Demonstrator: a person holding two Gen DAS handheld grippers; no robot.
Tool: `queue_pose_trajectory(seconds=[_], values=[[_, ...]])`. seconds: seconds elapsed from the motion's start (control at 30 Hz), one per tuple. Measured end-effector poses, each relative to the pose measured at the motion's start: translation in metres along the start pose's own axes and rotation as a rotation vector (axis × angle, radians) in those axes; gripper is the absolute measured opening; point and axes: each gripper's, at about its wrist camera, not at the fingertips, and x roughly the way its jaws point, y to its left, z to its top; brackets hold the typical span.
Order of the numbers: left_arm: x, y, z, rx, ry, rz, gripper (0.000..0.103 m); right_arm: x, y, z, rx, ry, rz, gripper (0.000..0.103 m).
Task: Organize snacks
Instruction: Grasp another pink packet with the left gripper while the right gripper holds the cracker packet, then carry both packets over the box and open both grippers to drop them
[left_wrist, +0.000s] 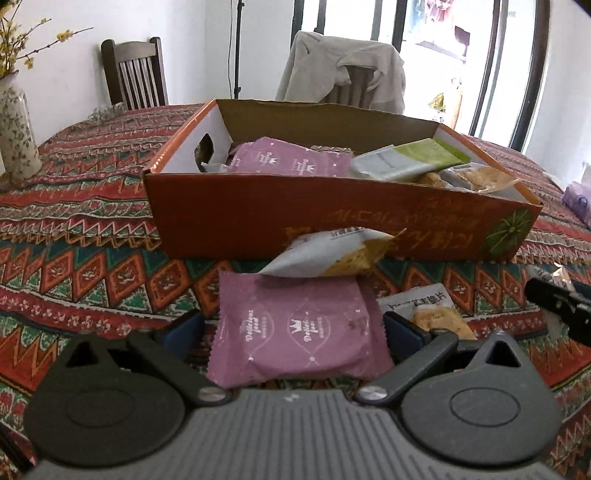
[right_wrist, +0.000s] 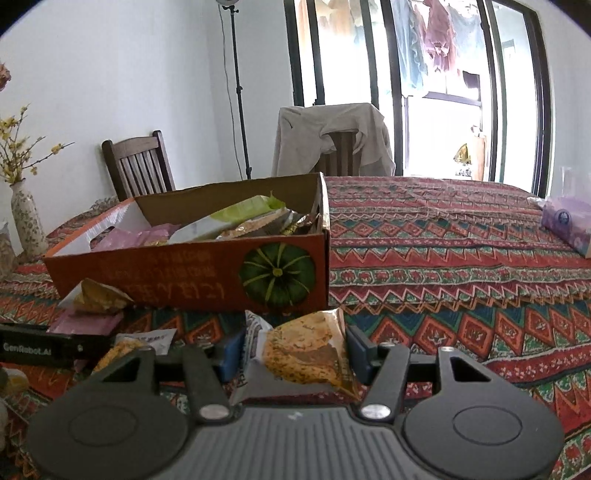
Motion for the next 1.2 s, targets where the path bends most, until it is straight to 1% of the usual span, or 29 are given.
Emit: queue_pose_trajectory(seconds=[0.07,0.13,0.17,0.2,0.27,0.3,0.43,0.57,0.7,0.83,1.03,1.2], values=[[0.000,-0.001,-0.001,0.008,-0.003,0.002,0.103,-0.001,-0.001,0.000,0.007,-0.004,0.009,0.057],[-0.002,-0.001,-0.002,0.008,-0.014,0.005,0.097,-0.001,-0.002,0.000,0.013,-0.008,0.012,0.057],[-0.004,-0.003,-0.003,0.013,-0.022,0.000,0.087,-0.002,-0.002,0.000,0.015,-0.010,0.015,0.057],[-0.006,-0.003,-0.003,0.018,-0.031,-0.009,0.081,-0.002,-0.003,0.000,0.016,-0.012,0.016,0.057],[-0.009,-0.003,-0.005,0.023,-0.037,-0.014,0.077,-0.002,-0.002,0.000,0.015,-0.013,0.016,0.058],[-0.010,-0.003,-0.006,0.030,-0.042,-0.018,0.074,-0.002,-0.002,0.000,0.014,-0.012,0.015,0.058],[-0.020,-0.002,-0.014,0.064,-0.065,-0.024,0.072,-0.004,0.000,0.000,0.008,-0.019,0.008,0.058],[-0.031,0.003,-0.021,0.077,-0.091,-0.036,0.071,-0.004,0.000,0.000,0.004,-0.025,-0.001,0.058],[-0.049,0.007,-0.026,0.089,-0.141,-0.047,0.071,-0.007,0.003,-0.001,-0.010,-0.039,-0.014,0.058],[-0.069,0.010,-0.028,0.099,-0.201,-0.064,0.071,-0.010,0.006,-0.004,-0.013,-0.037,-0.006,0.058],[-0.092,0.014,-0.018,0.088,-0.276,-0.082,0.071,-0.017,0.016,0.002,-0.025,-0.058,0.014,0.058],[-0.094,0.013,-0.004,0.068,-0.308,-0.094,0.071,-0.021,0.027,0.015,-0.052,-0.095,0.028,0.058]])
